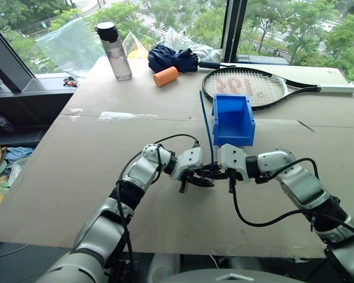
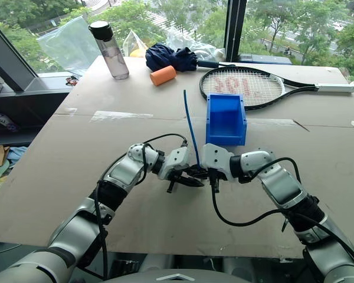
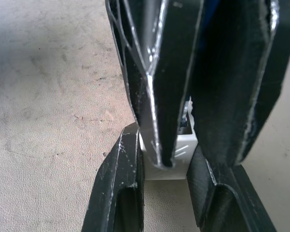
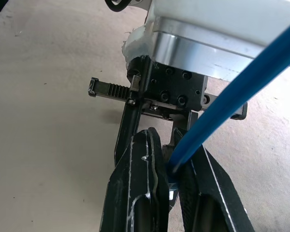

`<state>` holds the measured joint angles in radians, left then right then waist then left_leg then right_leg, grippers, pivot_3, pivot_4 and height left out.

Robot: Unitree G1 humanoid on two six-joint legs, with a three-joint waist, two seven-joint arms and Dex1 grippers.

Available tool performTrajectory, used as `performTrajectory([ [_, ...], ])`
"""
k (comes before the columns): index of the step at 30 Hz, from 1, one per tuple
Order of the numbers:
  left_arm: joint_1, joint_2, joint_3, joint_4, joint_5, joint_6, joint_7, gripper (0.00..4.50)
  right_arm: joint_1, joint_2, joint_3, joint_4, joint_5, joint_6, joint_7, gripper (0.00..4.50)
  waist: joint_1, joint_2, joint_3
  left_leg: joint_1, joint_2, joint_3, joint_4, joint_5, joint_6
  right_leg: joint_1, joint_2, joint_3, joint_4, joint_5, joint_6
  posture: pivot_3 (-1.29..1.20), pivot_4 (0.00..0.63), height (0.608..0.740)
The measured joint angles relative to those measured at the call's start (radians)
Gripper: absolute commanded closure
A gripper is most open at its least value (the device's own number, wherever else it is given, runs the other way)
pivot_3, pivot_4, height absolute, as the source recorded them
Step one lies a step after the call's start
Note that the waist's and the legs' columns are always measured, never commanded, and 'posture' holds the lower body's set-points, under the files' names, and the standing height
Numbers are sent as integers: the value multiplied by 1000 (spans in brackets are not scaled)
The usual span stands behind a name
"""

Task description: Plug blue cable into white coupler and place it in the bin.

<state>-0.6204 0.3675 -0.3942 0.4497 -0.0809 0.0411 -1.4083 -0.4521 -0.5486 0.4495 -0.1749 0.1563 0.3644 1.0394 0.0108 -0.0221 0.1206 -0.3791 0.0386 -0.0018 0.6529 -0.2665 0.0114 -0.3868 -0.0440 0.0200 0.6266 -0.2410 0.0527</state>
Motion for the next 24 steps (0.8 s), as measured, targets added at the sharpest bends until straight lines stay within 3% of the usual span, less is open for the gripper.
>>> performTrajectory([
  [4,2,-4,0,-2,1,1,7,3926,7,-3,-6,-3,1,-1,-1,4500,0,0,-1,0,0,0,0,0,0,0,0,0,0,0,0,0,150,740],
  [5,7,-6,1,-10,0,9,15,2925,20,0,-19,-5,7,-1,-6,4500,2,0,-1,0,0,0,0,0,0,0,0,0,0,0,0,0,150,740],
  [6,8,-7,1,-12,-1,12,16,2925,23,2,-22,-5,8,-1,-7,4500,2,0,-1,0,0,0,0,0,0,0,0,0,0,0,0,0,150,740],
  [9,78,8,58,-168,-64,93,56,1907,110,81,-123,-29,73,41,-99,4500,0,0,-1,0,1,-1,0,0,0,0,0,-1,0,0,0,0,150,740],
  [11,163,51,123,-295,-114,190,110,981,166,129,-213,-66,154,146,-182,4500,-15,4,3,-1,1,-3,-1,0,0,-2,0,0,1,0,0,0,150,740],
  [16,315,128,268,-558,-223,364,221,981,126,133,-410,-157,308,357,-297,4500,-25,6,7,-1,2,-6,-2,0,0,-3,-1,0,2,0,0,0,150,740],
  [18,384,141,340,-688,-271,443,301,981,23,143,-493,-156,380,454,-356,4500,-25,6,7,-1,1,-6,-2,0,0,-3,-1,1,1,0,0,0,150,740],
  [22,462,142,413,-857,-327,536,434,981,-231,168,-578,98,392,550,-485,4500,-21,6,7,-1,0,-4,-2,0,0,-2,-1,1,1,0,0,0,150,740],
  [23,469,142,426,-884,-340,554,469,915,-305,168,-581,226,364,549,-514,3831,-19,6,7,-1,0,-1,-2,0,0,-2,-1,0,0,0,0,0,150,740],
  [24,470,142,427,-891,-344,557,478,915,-315,168,-581,253,355,547,-521,3648,-16,6,7,-2,-1,-1,-3,0,0,-2,-2,0,-1,0,0,0,150,740],
])
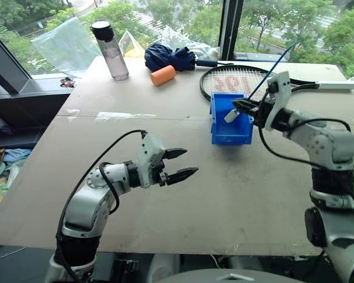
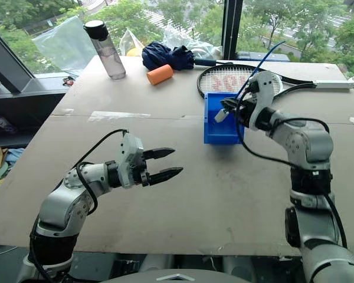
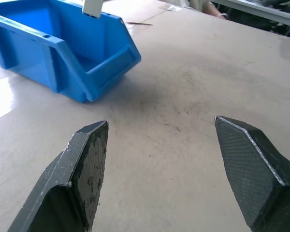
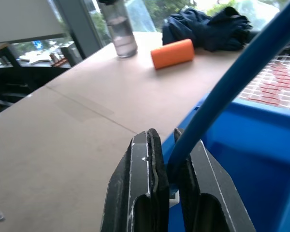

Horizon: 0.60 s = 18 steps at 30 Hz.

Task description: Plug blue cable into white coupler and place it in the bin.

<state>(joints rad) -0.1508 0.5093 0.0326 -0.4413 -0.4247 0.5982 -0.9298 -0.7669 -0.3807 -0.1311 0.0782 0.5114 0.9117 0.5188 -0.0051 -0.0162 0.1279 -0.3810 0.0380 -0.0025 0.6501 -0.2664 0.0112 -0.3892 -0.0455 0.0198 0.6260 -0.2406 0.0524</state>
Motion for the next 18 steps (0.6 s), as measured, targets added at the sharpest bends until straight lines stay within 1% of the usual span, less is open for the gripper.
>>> performTrajectory([
  [1,1,0,2,-7,-4,4,15,915,-25,5,6,73,-10,-15,1,3393,0,0,0,0,0,1,0,0,0,0,0,0,0,0,0,0,150,740],
  [2,-2,-1,0,-9,-8,5,27,915,-47,11,6,138,-23,-29,-2,3015,-2,0,0,0,0,2,0,0,0,0,0,1,0,0,0,0,150,740],
  [4,-4,-2,-1,-12,-11,5,51,915,-71,10,24,246,-56,-70,11,1949,-4,0,0,-1,0,3,-1,0,0,-1,0,2,-1,0,0,0,150,740],
  [5,-5,-3,-1,-12,-12,5,61,915,-73,2,37,265,-68,-79,23,1530,-5,0,0,-1,0,3,-1,0,0,-1,0,2,-1,0,0,0,150,740],
  [6,-7,-7,-2,-11,-13,5,71,915,-71,-6,39,266,-69,-79,38,973,-5,1,1,-1,0,3,-2,0,0,-1,-1,2,-1,0,0,0,150,740],
  [8,-8,-15,-2,-11,-24,4,92,915,-48,-34,33,203,-39,-63,79,30,-5,1,1,-1,0,2,-2,0,0,-1,-1,1,-1,0,0,0,150,740],
  [9,-4,-14,-2,-15,-31,4,98,915,-19,-53,31,142,-28,-70,97,30,-5,1,1,-1,0,2,-2,0,0,-1,-1,1,-1,0,0,0,150,740],
  [10,14,-10,-2,-28,-37,3,99,915,51,-95,28,33,-27,-109,123,30,-1,1,0,-2,0,1,-2,0,0,-1,-1,0,-2,0,0,0,150,740],
  [11,33,-2,2,-39,-41,2,100,915,104,-123,18,-31,-26,-126,139,30,1,0,0,-1,0,0,-2,0,0,0,-1,-1,-2,0,0,0,150,740],
  [15,93,44,36,-58,-71,4,99,915,446,-246,-71,-322,-21,-194,195,30,7,0,1,-1,0,1,-2,0,0,-1,-1,0,-2,0,0,0,150,740],
  [16,109,59,56,-69,-81,4,97,915,523,-267,-88,-373,-23,-214,212,30,8,0,1,0,0,1,-2,0,0,0,-1,0,-2,-3,-3,0,150,740],
  [18,141,94,93,-90,-111,7,85,915,745,-310,-178,-489,-44,-300,260,30,12,0,1,0,0,1,-3,0,0,0,-1,0,-2,-4,-2,0,150,740],
])
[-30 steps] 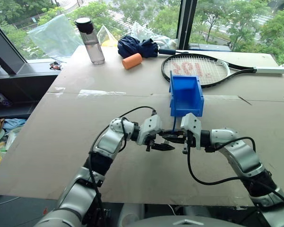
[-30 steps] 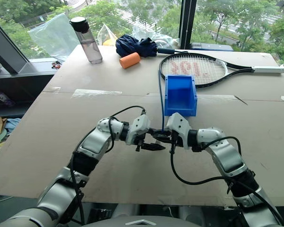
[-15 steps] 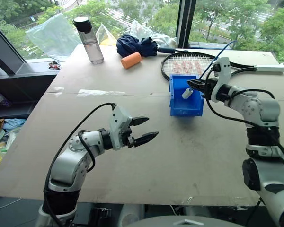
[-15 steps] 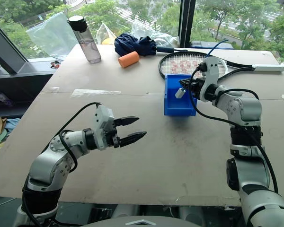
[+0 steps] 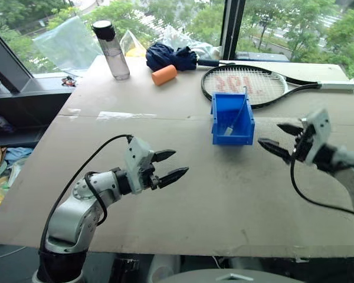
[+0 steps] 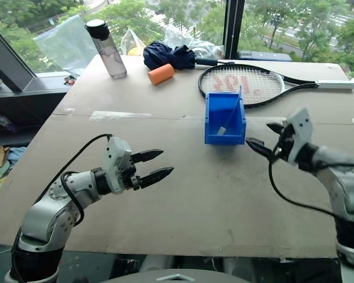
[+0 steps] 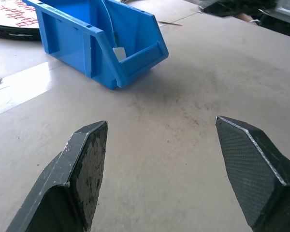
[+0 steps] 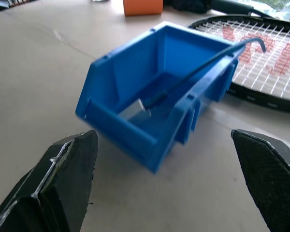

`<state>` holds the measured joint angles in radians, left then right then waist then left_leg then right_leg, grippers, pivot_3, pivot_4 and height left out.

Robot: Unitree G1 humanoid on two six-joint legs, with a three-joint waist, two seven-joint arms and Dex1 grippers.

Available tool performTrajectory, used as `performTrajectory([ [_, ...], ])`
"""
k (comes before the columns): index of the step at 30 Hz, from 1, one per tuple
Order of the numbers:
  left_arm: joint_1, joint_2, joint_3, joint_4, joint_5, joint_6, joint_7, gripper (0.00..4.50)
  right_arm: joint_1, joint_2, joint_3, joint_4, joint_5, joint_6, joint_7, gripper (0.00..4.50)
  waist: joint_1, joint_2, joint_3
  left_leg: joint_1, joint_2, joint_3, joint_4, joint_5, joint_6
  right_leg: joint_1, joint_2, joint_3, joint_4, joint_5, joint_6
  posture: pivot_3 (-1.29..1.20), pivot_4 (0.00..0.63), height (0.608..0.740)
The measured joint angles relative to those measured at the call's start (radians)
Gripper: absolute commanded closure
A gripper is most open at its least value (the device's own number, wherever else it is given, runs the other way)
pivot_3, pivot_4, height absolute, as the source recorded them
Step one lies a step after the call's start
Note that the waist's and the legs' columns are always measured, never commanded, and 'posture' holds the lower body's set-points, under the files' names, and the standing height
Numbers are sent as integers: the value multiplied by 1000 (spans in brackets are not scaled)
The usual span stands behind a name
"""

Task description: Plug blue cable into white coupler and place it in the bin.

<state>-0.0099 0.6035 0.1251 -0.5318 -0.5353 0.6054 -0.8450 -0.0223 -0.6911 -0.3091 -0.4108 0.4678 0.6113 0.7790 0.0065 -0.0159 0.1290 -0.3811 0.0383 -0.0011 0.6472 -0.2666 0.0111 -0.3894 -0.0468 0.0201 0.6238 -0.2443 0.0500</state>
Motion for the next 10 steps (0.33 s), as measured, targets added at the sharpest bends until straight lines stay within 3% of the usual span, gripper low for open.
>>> performTrajectory([
  [2,78,63,81,-5,-22,7,-18,915,236,-17,-115,-43,-26,-87,61,30,-5,1,1,2,1,1,0,0,0,0,0,3,0,-2,4,0,150,740],
  [7,190,173,149,-3,-48,4,-101,915,550,21,-330,-81,-43,-341,196,30,-12,-1,2,3,1,2,1,0,0,0,0,4,1,-3,5,0,150,740],
  [10,219,216,197,15,-64,-2,-151,915,662,48,-412,-81,-37,-415,241,30,-14,-2,4,3,3,1,1,0,0,-1,-2,6,1,-3,5,0,150,740],
])
